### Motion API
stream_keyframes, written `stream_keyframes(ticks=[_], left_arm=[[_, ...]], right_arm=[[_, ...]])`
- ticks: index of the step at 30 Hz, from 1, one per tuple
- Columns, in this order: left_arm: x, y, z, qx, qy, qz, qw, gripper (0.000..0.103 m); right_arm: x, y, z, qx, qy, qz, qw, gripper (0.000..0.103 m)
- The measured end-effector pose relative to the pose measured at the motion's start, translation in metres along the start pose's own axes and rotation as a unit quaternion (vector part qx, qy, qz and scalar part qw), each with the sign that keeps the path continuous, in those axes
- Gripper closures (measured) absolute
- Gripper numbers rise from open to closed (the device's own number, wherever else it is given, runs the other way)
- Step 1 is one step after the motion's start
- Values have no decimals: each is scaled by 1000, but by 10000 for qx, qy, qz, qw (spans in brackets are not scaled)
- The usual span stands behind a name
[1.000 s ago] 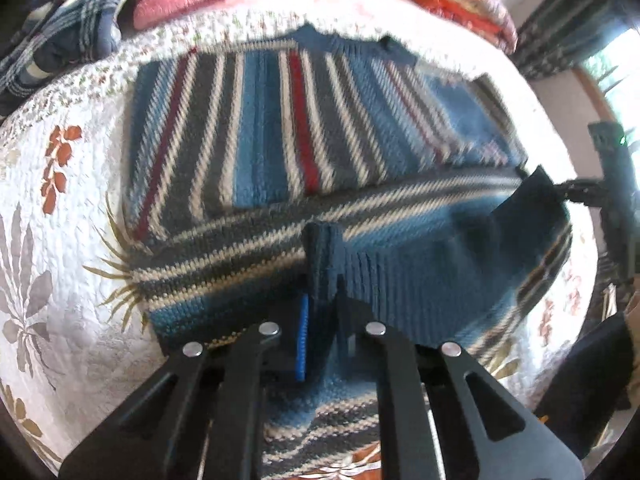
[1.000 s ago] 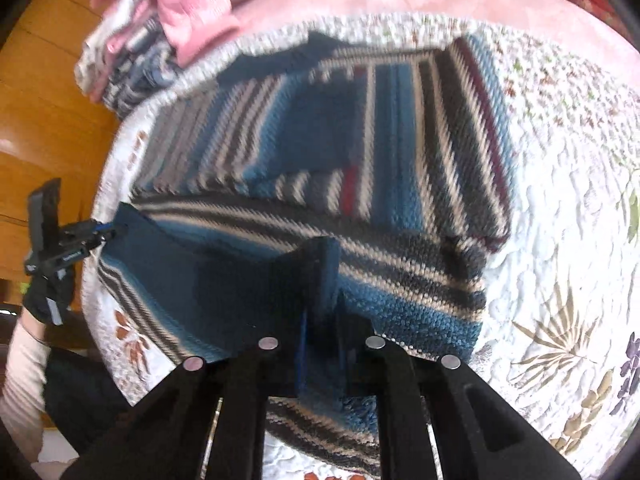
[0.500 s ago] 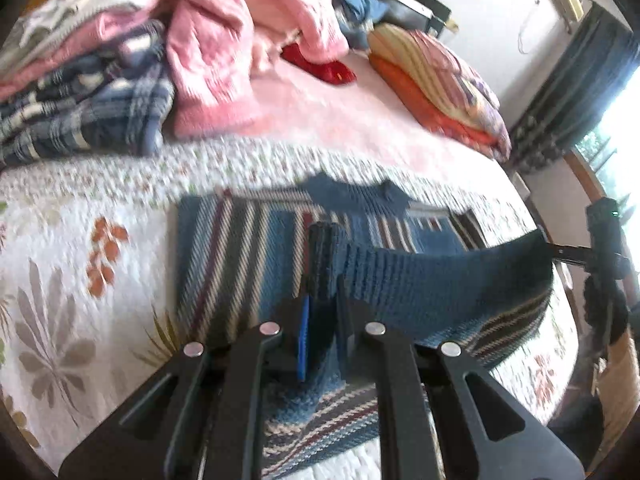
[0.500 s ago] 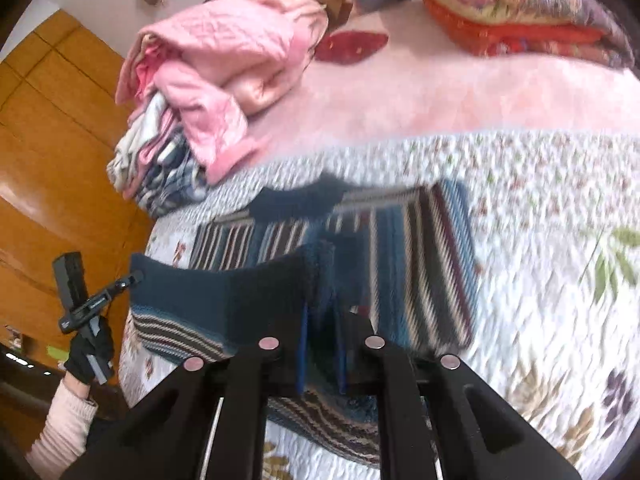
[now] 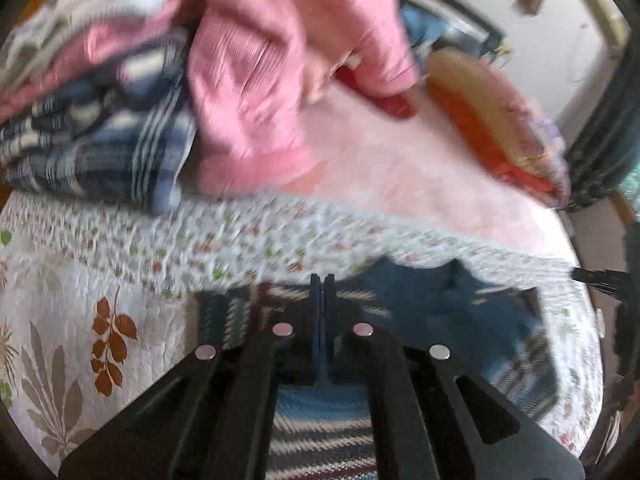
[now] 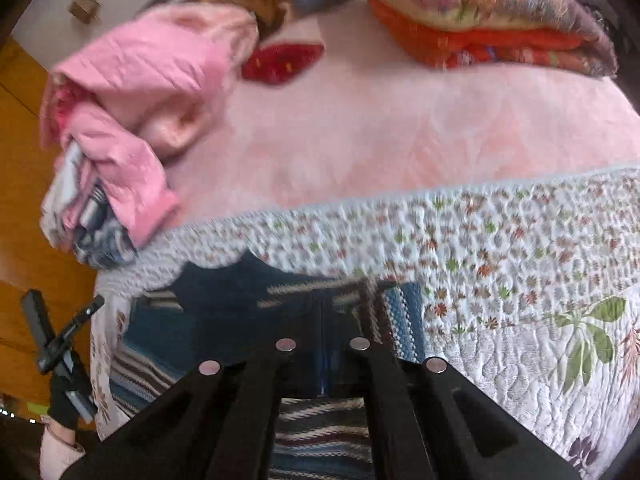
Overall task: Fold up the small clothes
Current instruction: 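Fold the held hem up toward the collar with both tools and release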
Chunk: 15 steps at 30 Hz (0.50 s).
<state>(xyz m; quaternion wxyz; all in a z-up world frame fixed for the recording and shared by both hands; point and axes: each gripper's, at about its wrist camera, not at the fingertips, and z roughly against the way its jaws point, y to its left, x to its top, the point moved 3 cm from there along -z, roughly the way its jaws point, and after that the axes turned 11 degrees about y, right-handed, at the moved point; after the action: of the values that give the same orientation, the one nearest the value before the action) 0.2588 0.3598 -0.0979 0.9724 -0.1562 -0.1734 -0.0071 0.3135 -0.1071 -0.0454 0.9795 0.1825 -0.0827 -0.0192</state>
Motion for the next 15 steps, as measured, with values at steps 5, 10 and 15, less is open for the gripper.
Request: stream_keyframes(ticks=[5,10,15], left_arm=[[-14,16,-33,163,403,146,9989,88],[-29,22,-47,464,625,-78,9969,59],[-36,17,-61,646,741,-363,9945,58]], right_arm=[[-7,-3,-40,-142,458,106,9988,60],[-12,4,-78,-175,745,303,9966,44],[-23,23,-109,-827,1026,891,9873,61]])
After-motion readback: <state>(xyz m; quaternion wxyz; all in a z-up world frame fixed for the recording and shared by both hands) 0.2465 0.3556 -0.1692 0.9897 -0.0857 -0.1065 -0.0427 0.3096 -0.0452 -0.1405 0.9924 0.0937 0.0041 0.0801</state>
